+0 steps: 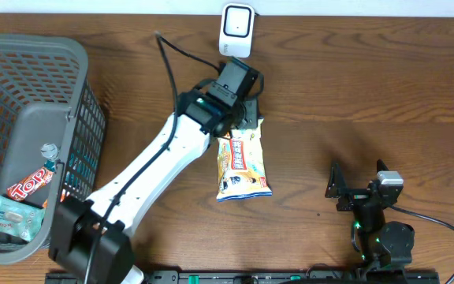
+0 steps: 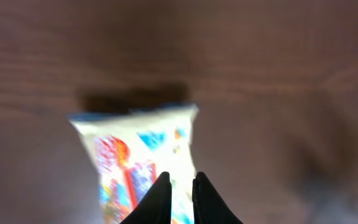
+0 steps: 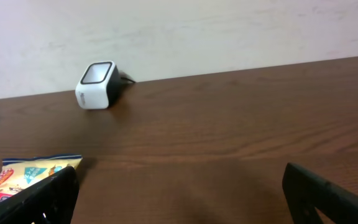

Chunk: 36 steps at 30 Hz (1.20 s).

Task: Scan the item barcode

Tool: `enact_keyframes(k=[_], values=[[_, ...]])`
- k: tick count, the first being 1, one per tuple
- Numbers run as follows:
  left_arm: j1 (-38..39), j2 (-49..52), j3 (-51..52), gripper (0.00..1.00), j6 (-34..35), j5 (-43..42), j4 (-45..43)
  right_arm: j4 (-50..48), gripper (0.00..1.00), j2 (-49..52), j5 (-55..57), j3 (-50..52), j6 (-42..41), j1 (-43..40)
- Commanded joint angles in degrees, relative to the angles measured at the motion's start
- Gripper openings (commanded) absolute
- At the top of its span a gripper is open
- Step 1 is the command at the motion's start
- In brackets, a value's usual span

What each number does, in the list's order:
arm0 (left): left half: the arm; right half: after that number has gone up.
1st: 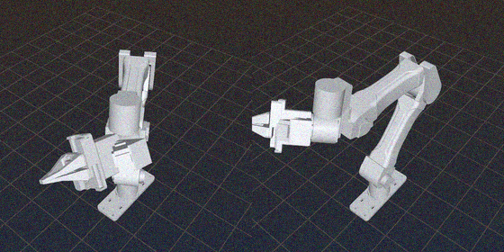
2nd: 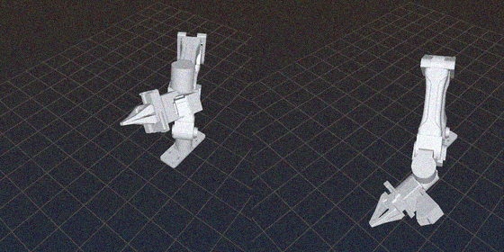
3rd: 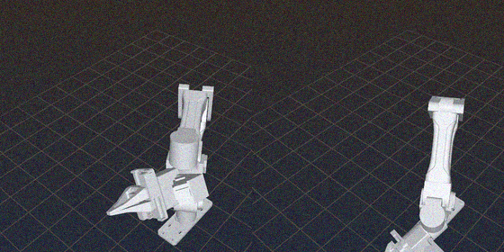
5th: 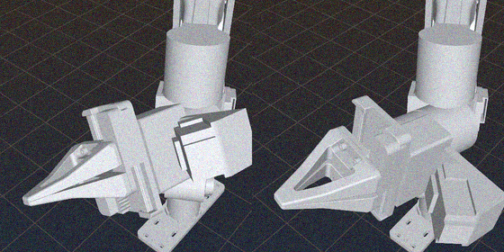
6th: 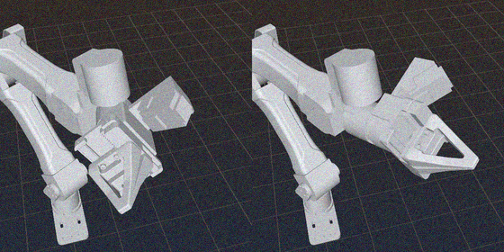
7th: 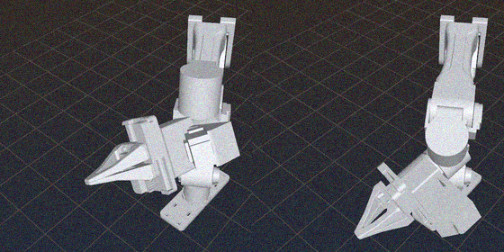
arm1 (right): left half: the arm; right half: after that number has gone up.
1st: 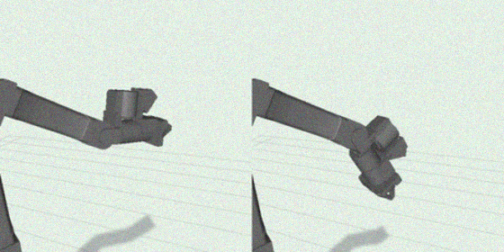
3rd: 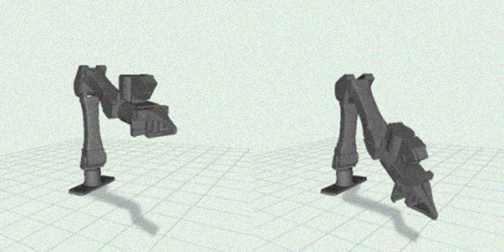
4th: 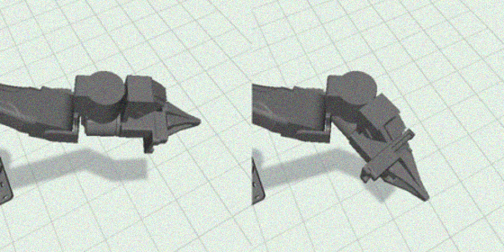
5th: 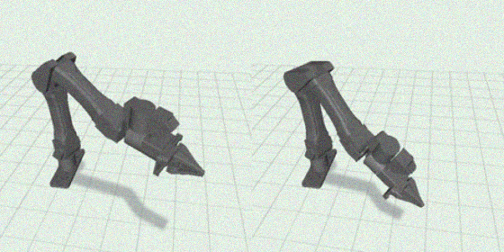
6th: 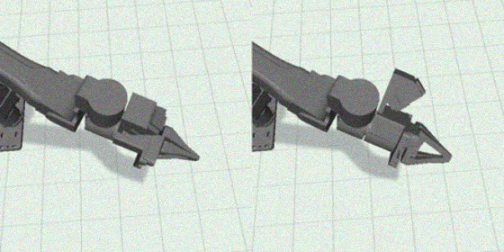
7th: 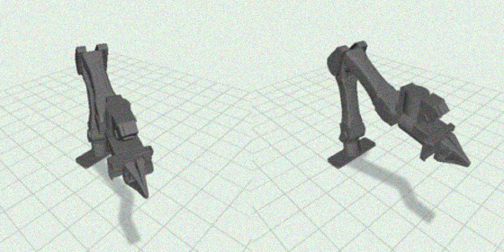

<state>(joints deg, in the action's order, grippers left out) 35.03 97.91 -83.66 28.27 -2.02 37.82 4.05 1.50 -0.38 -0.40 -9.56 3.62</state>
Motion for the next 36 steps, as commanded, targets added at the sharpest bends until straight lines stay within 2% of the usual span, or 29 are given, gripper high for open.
enact_keyframes(k=[1,10,14,22,26,30,34,36], values=[[0.0,3.7,1.6,0.16,-0.7,8.8,-0.5,0.2,0.99,0.0,0.2,0.1,0.9,0.2],[0.0,17.9,3.1,0.17,5.1,8.2,-2.3,0.2,0.99,0.0,0.2,0.1,0.9,0.2],[0.1,21.4,3.1,0.16,5.2,2.6,-2.3,0.2,0.99,0.0,0.2,0.1,0.9,0.2],[0.1,14.4,0.3,0.16,2.2,2.2,-0.5,0.2,0.99,0.0,0.2,0.1,0.9,0.2],[0.1,8.1,0.3,0.16,2.3,2.2,-0.2,0.2,0.99,0.0,0.2,0.1,0.9,0.2],[0.4,6.4,0.3,0.16,2.8,1.9,3.0,0.2,0.99,0.0,0.2,0.1,0.9,0.2],[0.7,7.1,3.6,0.16,5.0,0.9,4.8,0.2,0.99,0.0,0.2,0.1,0.9,0.2],[0.8,8.1,8.0,0.16,8.3,0.9,3.1,0.2,0.99,0.0,0.2,0.1,0.9,0.2]])
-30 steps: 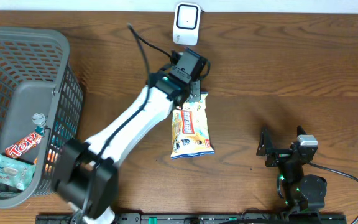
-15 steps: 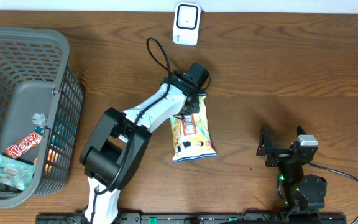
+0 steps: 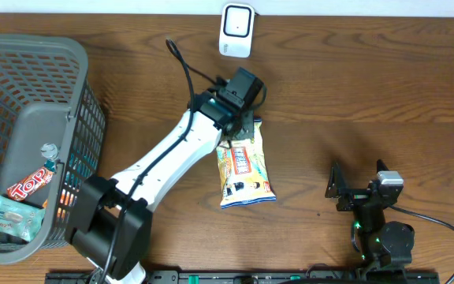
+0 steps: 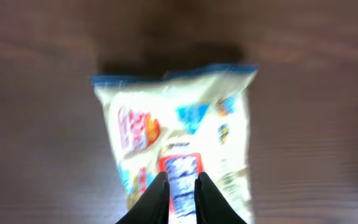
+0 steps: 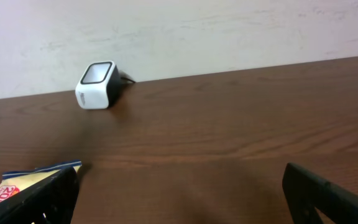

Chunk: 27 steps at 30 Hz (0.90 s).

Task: Scan the item barcode

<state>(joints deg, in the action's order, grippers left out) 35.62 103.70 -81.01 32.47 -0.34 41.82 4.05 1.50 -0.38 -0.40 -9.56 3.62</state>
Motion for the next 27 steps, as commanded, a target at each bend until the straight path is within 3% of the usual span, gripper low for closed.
enact_keyframes(k=[1,7,13,21,27], values=[[0.2,2.7,6.9,0.16,5.0,-0.8,-1.7,0.2,0.99,0.0,0.2,0.1,0.9,0.2],[0.2,4.3,16.2,0.16,6.1,-11.7,-10.6,0.2,0.99,0.0,0.2,0.1,0.9,0.2],[0.4,3.7,18.1,0.16,6.3,-12.7,-10.9,0.2,0.99,0.0,0.2,0.1,0.9,0.2],[1.8,-5.1,13.1,0.16,-3.3,-12.7,-8.1,0.2,0.99,0.0,0.2,0.1,0.9,0.2],[7.8,-8.8,13.1,0.16,-12.3,-12.7,-6.5,0.2,0.99,0.0,0.2,0.1,0.9,0.2]])
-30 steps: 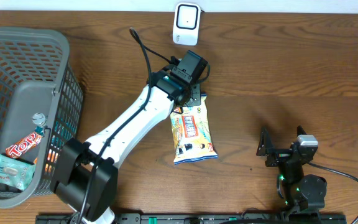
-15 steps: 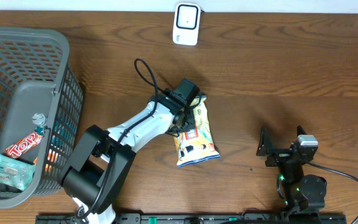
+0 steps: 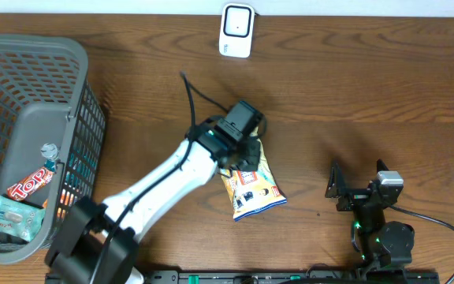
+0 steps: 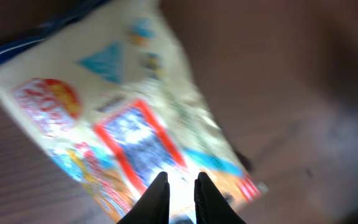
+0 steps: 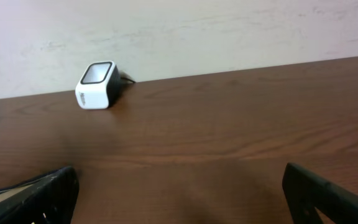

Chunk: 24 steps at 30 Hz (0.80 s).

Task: Scan the item barcode
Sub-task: 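Lower the snack bag onto the table center and release it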

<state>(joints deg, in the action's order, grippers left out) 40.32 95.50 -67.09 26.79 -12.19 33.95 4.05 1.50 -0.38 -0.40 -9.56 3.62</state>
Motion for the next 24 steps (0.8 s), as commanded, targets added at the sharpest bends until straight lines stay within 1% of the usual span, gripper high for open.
enact_keyframes(k=[1,3,4,8,13,17,20,22,23,24], values=[[5.0,-0.2,-0.6,0.16,-6.2,-0.9,2.2,0.2,0.99,0.0,0.2,0.1,0.9,0.2],[7.2,0.8,-0.3,0.16,-4.7,-0.9,2.9,0.2,0.99,0.0,0.2,0.1,0.9,0.2],[8.7,2.0,0.2,0.16,-2.9,-0.9,3.0,0.2,0.99,0.0,0.2,0.1,0.9,0.2],[10.6,5.4,0.9,0.16,0.4,-0.9,3.0,0.2,0.99,0.0,0.2,0.1,0.9,0.2],[10.8,9.4,1.4,0.17,1.9,-0.9,3.7,0.2,0.99,0.0,0.2,0.1,0.9,0.2],[10.7,11.3,1.5,0.16,1.7,-0.8,7.0,0.2,0.99,0.0,0.2,0.1,0.9,0.2],[10.7,11.5,1.5,0.17,-2.1,-0.6,8.9,0.2,0.99,0.0,0.2,0.1,0.9,0.2],[10.7,11.5,1.5,0.17,-6.6,0.1,9.6,0.2,0.99,0.0,0.2,0.1,0.9,0.2],[10.7,11.5,1.5,0.17,-8.7,2.2,10.2,0.2,0.99,0.0,0.2,0.1,0.9,0.2],[10.7,11.5,1.5,0.17,-9.2,4.2,10.6,0.2,0.99,0.0,0.2,0.1,0.9,0.2]])
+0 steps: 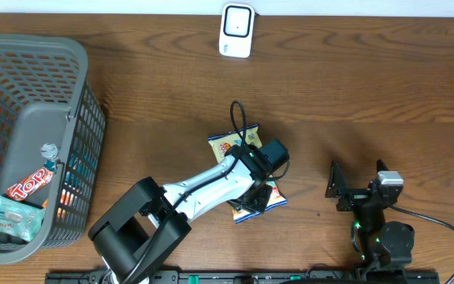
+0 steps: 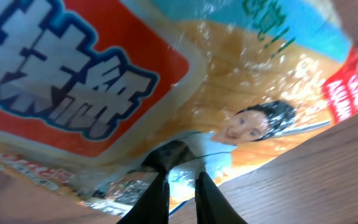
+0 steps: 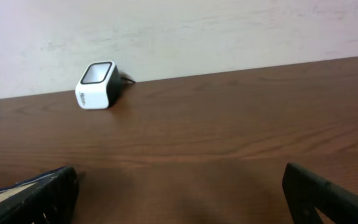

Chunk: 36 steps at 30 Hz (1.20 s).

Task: Scan the item barcode
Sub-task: 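Lower the snack bag onto the table center and release it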

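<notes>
The snack bag (image 1: 225, 145), yellow with blue ends and a red label, lies printed side up in the middle of the table. It fills the left wrist view (image 2: 104, 81). My left gripper (image 1: 260, 183) is low over its lower end, partly covering it. The fingertips (image 2: 178, 175) are shut to a narrow slit and rest against the shiny film beside a printed face. No barcode shows. The white scanner (image 1: 236, 30) stands at the far edge, also visible from the right wrist (image 3: 97, 84). My right gripper (image 1: 357, 189) (image 3: 179, 199) sits wide open near the front right, holding nothing.
A grey mesh basket (image 1: 30, 43) fills the left side, with a red candy bar (image 1: 28, 183) and a pale packet inside. A black cable loops off the left wrist above the bag. A pale wall rises behind the table's far edge.
The left gripper has shifted down and right, from the bag's upper part to its lower end, and sits much closer to the film. The bag has turned and slid slightly. The right arm is unchanged.
The left gripper, shut, first stood at the bag's far end below the scanner. Then it was over the red label, with the bag lying a little nearer the front. Then the bag lay tilted and lower. Now the fingertips rest near the printed face.
</notes>
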Tool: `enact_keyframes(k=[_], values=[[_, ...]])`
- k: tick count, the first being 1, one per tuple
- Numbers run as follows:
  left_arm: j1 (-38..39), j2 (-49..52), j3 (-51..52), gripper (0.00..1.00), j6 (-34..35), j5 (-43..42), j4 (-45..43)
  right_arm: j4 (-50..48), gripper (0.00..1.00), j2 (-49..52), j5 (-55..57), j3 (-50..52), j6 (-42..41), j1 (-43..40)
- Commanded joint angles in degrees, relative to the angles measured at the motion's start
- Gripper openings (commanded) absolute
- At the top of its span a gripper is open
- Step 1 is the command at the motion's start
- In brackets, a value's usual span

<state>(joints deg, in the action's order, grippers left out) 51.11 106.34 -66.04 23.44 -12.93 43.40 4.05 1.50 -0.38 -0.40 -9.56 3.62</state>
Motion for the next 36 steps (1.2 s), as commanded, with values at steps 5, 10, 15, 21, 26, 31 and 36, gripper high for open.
enact_keyframes(k=[5,10,15,21,26,31,36], values=[[-0.6,0.7,0.5,0.17,-8.2,14.1,1.3,0.2,0.99,0.0,0.2,0.1,0.9,0.2],[-1.9,0.7,0.4,0.17,-11.0,14.3,0.6,0.2,0.99,0.0,0.2,0.1,0.9,0.2],[-2.2,0.5,0.0,0.17,-11.0,16.4,0.9,0.2,0.99,0.0,0.2,0.1,0.9,0.2],[-2.4,0.4,-0.5,0.17,-11.0,20.5,-0.4,0.2,0.99,0.0,0.2,0.1,0.9,0.2],[-2.3,-1.0,-4.1,0.17,-10.7,18.7,-0.3,0.2,0.99,0.0,0.2,0.1,0.9,0.2],[-2.3,-3.3,-6.6,0.3,-10.7,11.8,-2.4,0.2,0.99,0.0,0.2,0.1,0.9,0.2],[-3.2,-4.5,-9.7,0.62,-10.5,11.5,-2.9,0.2,0.99,0.0,0.2,0.1,0.9,0.2]])
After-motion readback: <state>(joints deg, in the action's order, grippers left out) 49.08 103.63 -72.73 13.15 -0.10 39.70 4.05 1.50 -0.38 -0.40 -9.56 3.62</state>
